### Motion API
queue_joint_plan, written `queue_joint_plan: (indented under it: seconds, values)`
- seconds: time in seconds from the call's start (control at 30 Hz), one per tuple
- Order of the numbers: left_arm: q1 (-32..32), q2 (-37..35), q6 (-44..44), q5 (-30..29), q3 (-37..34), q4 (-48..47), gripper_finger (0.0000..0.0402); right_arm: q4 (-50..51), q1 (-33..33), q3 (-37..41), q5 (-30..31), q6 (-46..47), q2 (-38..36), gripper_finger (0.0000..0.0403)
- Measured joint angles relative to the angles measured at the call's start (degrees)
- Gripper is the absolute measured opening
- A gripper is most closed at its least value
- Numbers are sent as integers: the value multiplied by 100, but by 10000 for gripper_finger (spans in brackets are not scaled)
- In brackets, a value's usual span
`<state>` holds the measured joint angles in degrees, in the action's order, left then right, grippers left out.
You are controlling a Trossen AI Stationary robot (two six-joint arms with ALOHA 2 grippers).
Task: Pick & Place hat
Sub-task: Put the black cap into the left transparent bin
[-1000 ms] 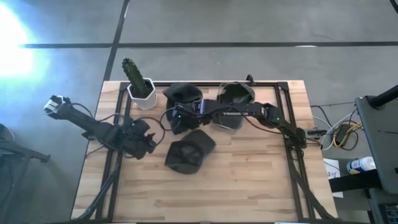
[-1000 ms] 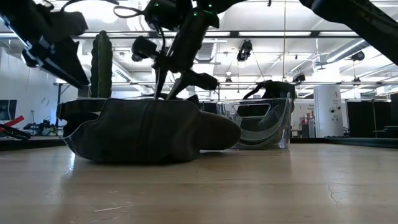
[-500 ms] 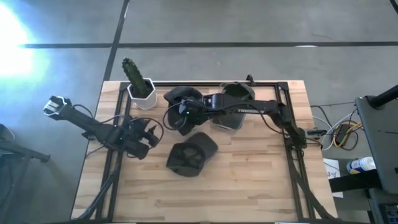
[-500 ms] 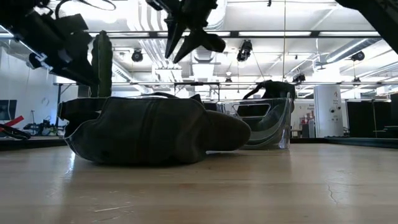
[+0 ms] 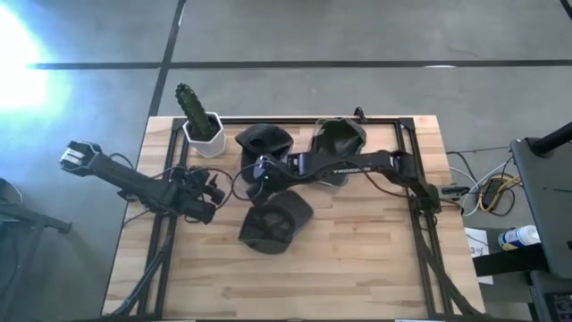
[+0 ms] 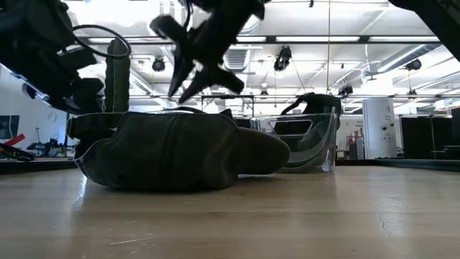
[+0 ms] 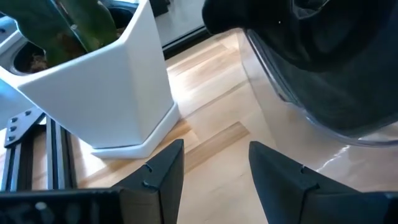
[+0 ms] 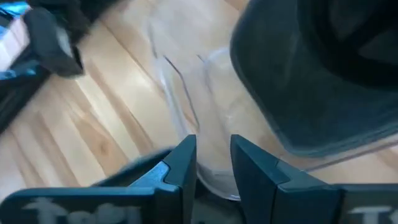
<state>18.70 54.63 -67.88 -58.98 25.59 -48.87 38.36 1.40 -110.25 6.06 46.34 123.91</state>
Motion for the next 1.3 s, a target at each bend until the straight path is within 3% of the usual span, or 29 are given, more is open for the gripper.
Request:
queue_joint_plan:
  seconds: [0.23,0.57,0.7,0.8,0.87,1.0,1.13,1.3]
  values:
    - [0,0,81,-164,-191,809,174,731,-23,435,61,-585,-22,95]
    - [0,0,990,-175,-193,1763,174,1414,116,519,1938,-1396,-330,95]
    - [0,-8,978,42,-193,1789,174,1358,150,355,2089,-1493,-774,95]
    - [0,-25,971,654,-193,1836,174,1357,84,397,1686,-2136,-1252,95]
    - [2,-28,972,1181,-195,1871,174,1427,32,558,921,-2386,-1596,95]
    - [13,-35,1017,2449,-195,2088,174,1746,-52,1243,-790,-1383,-2053,95]
    - [26,-44,1180,3180,-195,2414,174,1531,-385,2154,-1061,-410,-2427,95]
    - [55,-46,1565,3312,-195,2764,174,950,-1173,3043,-1549,32,-2646,96]
